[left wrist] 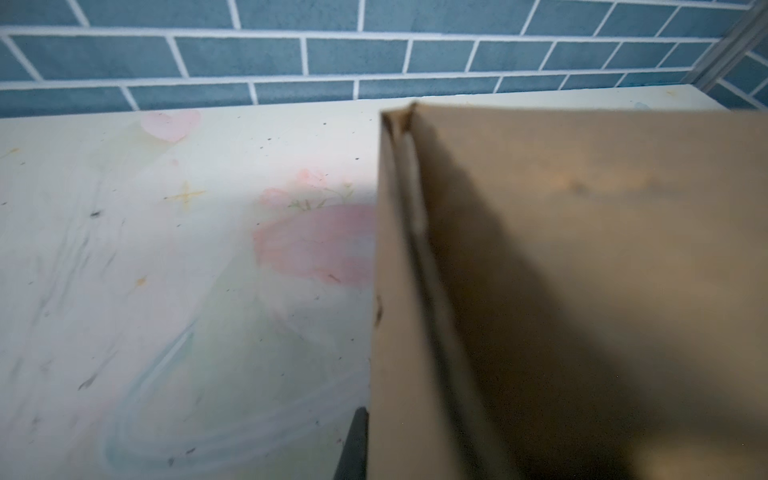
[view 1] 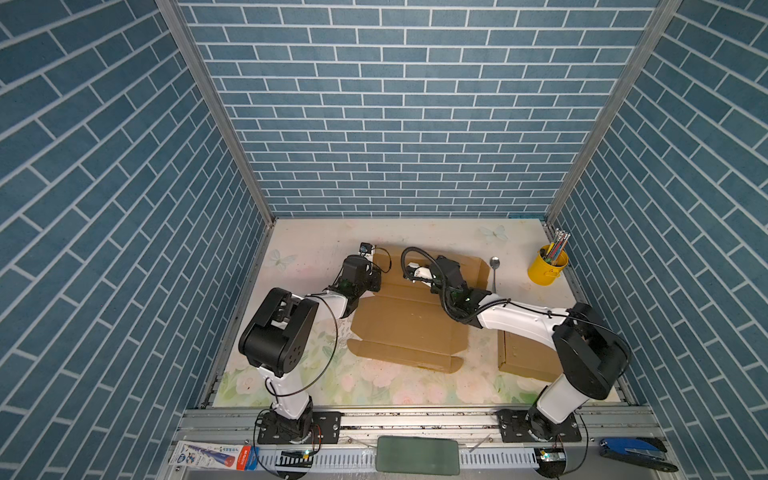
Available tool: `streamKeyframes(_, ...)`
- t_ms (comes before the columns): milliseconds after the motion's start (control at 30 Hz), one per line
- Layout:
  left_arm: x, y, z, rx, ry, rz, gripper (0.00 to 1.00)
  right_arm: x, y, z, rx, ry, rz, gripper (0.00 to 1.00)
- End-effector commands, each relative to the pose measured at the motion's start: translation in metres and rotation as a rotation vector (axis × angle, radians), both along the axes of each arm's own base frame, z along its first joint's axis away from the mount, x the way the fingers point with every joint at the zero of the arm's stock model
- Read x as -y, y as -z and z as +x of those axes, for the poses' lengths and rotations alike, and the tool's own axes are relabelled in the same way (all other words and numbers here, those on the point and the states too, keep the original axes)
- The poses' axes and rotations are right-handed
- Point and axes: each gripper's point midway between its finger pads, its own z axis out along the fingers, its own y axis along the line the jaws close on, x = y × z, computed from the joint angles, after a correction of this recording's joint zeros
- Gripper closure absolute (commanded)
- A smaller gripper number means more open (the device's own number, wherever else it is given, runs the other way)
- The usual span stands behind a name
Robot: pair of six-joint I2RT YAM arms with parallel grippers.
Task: Fold the paper box
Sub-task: 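Release the panel and lift the right gripper while the left gripper holds the end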
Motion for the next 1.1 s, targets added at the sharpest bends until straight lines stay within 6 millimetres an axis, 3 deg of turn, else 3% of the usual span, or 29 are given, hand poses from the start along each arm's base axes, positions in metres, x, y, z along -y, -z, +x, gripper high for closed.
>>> streamKeyframes(0,-0.012,-0.003,-0.005,-0.034,-0.079,-0.003,1.0,0.007,-0.026,-0.018,-0.217,0.07,0.329,0.52)
streamKeyframes(100,-0.023,0.002,-0.011,-0.069,-0.122,0.045,1.0,0.014,-0.048,-0.029,-0.338,0.106,0.564,0.49)
streamKeyframes(167,-0.028,0.003,-0.014,-0.073,-0.125,0.086,1.0,0.033,-0.063,-0.027,-0.394,0.183,0.742,0.49)
streamKeyframes(233,-0.031,0.002,-0.016,-0.073,-0.118,0.12,1.0,0.066,-0.07,-0.021,-0.427,0.303,0.906,0.48)
streamKeyframes(300,-0.033,0.002,-0.018,-0.078,-0.119,0.139,1.0,0.096,-0.065,-0.019,-0.476,0.424,1.033,0.47)
streamKeyframes(400,-0.034,0.005,-0.021,-0.088,-0.118,0.136,1.0,0.13,-0.039,-0.02,-0.557,0.576,1.16,0.47)
streamKeyframes(500,-0.033,0.009,-0.023,-0.104,-0.107,0.135,1.0,0.14,-0.021,-0.02,-0.667,0.604,1.275,0.46)
streamKeyframes(667,-0.03,0.005,-0.022,-0.078,-0.091,0.13,1.0,0.132,-0.045,-0.001,-0.7,0.576,1.398,0.49)
streamKeyframes(767,-0.026,-0.003,-0.024,-0.021,-0.079,0.092,1.0,0.123,-0.053,0.013,-0.775,0.687,1.471,0.52)
streamKeyframes(933,-0.028,-0.025,-0.039,0.198,-0.122,0.096,1.0,0.11,-0.043,-0.005,-0.706,0.969,1.39,0.51)
streamKeyframes(1067,-0.027,-0.028,-0.044,0.236,-0.139,0.107,1.0,0.092,-0.036,-0.022,-0.698,1.042,1.359,0.49)
